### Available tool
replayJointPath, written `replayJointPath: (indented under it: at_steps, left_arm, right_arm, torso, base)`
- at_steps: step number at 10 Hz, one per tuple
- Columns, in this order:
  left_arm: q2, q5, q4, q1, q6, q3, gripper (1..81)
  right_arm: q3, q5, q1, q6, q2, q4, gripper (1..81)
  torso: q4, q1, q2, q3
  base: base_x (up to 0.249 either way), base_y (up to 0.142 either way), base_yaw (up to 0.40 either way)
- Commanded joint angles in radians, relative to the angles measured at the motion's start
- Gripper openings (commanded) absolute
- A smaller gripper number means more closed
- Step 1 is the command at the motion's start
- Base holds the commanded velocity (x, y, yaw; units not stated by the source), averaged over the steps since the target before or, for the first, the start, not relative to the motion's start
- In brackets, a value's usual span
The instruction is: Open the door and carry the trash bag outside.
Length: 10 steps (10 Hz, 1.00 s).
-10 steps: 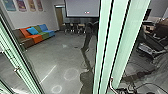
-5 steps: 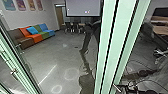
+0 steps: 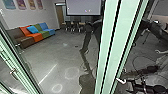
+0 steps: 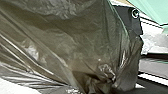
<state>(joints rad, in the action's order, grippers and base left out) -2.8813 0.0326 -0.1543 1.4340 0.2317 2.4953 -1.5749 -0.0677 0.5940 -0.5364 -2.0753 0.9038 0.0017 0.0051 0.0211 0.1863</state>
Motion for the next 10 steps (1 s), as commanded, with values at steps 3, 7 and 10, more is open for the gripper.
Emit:
replayJointPath:
  at_steps: [3,7,10]
  left_arm:
    - [0.005,0.076,0.007,-0.034,0.006,-0.009,1.0]
    - [0.003,0.076,0.007,-0.034,0.009,-0.010,1.0]
    - [0.002,0.075,0.010,-0.034,0.011,-0.010,1.0]
  right_arm:
    - [-0.002,0.012,-0.140,-0.036,0.196,0.024,81.1]
    - [0.087,0.008,-0.173,-0.036,0.306,-0.020,81.1]
    - [0.029,-0.076,-0.190,-0.036,0.335,-0.150,81.1]
  torso:
    - [0.000,0.000,-0.001,0.000]
    - [0.000,0.001,-0.001,0.001]
    - [0.000,0.001,-0.001,0.001]
  base:
    - [0.000,0.000,0.000]
    - [0.000,0.000,0.000]
    - [0.000,0.000,0.000]
